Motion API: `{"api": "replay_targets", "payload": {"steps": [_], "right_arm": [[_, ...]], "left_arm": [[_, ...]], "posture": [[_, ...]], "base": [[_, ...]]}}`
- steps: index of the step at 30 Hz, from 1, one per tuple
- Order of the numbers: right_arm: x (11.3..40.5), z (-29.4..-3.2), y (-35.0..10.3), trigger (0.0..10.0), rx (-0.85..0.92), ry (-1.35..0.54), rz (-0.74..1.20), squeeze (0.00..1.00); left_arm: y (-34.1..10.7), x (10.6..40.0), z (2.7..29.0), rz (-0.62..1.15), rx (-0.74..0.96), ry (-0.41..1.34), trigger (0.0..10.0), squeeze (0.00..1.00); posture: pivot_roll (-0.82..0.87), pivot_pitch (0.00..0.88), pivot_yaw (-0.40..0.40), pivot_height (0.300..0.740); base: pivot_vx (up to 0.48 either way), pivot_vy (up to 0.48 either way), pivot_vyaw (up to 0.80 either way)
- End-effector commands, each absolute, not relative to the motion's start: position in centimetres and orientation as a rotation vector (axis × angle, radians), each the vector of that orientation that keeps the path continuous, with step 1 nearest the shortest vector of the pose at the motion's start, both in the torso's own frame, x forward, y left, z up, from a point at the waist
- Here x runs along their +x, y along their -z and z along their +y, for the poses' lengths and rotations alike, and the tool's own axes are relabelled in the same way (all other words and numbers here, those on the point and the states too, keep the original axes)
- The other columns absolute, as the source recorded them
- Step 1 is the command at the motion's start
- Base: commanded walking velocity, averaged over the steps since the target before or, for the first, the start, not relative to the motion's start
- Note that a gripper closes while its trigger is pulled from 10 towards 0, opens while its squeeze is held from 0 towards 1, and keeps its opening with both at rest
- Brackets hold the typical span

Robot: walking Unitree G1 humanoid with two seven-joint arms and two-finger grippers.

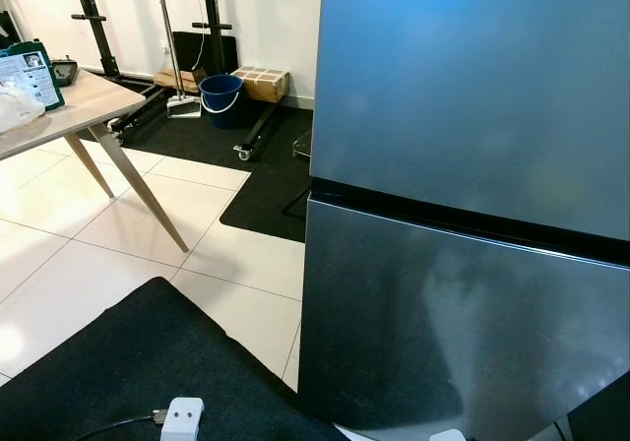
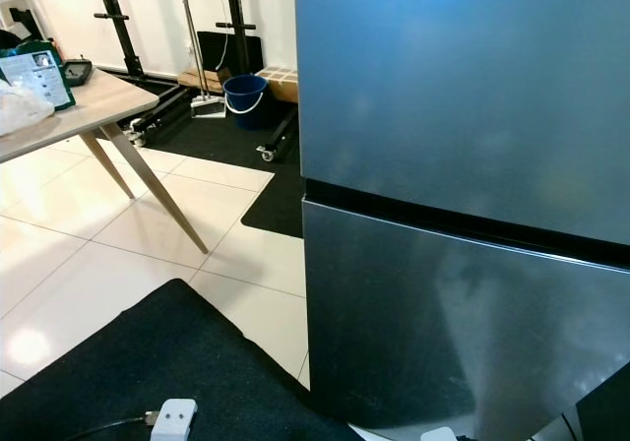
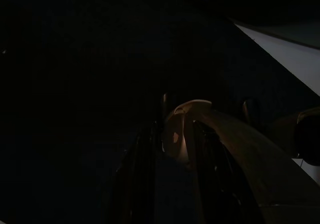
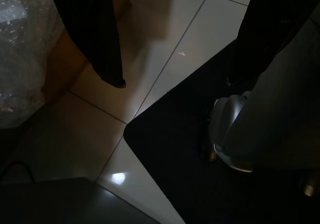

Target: Restocking fridge

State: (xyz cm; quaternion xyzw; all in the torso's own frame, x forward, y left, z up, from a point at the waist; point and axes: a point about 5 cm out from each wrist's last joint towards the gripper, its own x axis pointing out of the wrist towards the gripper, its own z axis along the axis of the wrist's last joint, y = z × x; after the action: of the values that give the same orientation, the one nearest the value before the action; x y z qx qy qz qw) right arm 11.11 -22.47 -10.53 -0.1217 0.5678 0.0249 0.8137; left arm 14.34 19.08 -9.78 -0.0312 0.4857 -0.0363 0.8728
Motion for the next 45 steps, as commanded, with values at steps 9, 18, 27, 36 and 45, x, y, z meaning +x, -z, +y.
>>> {"api": "replay_targets", "payload": {"steps": [9, 18, 27, 36, 45], "right_arm": [[10.3, -23.3, 10.6, 10.0, -0.208, -0.014, 1.247, 0.0], [9.3, -23.7, 10.7, 10.0, -0.208, -0.008, 1.276, 0.0], [8.7, -23.9, 10.8, 10.0, -0.209, -0.008, 1.293, 0.0], [8.4, -23.8, 10.9, 10.0, -0.212, -0.019, 1.303, 0.0], [8.3, -24.0, 10.9, 10.0, -0.22, -0.023, 1.308, 0.0]], "left_arm": [[10.2, 13.2, 18.8, 1.068, -0.096, 0.113, 10.0, 0.0], [10.3, 13.1, 18.6, 1.075, -0.062, 0.128, 10.0, 0.0], [10.3, 13.0, 18.5, 1.079, -0.066, 0.138, 10.0, 0.0], [10.5, 12.7, 18.3, 1.09, -0.063, 0.148, 10.0, 0.0], [10.5, 12.6, 18.2, 1.096, -0.059, 0.155, 10.0, 0.0]], "posture": [[0.07, 0.0, -0.017, 0.74], [0.06, 0.0, -0.013, 0.74], [0.06, 0.0, -0.014, 0.74], [0.06, 0.0, -0.017, 0.74], [0.06, 0.0, -0.021, 0.74]], "base": [[0.0, 0.0, 0.36], [0.0, 0.0, 0.8], [0.0, 0.0, 0.79], [0.0, 0.0, 0.79], [0.0, 0.0, 0.79]]}}
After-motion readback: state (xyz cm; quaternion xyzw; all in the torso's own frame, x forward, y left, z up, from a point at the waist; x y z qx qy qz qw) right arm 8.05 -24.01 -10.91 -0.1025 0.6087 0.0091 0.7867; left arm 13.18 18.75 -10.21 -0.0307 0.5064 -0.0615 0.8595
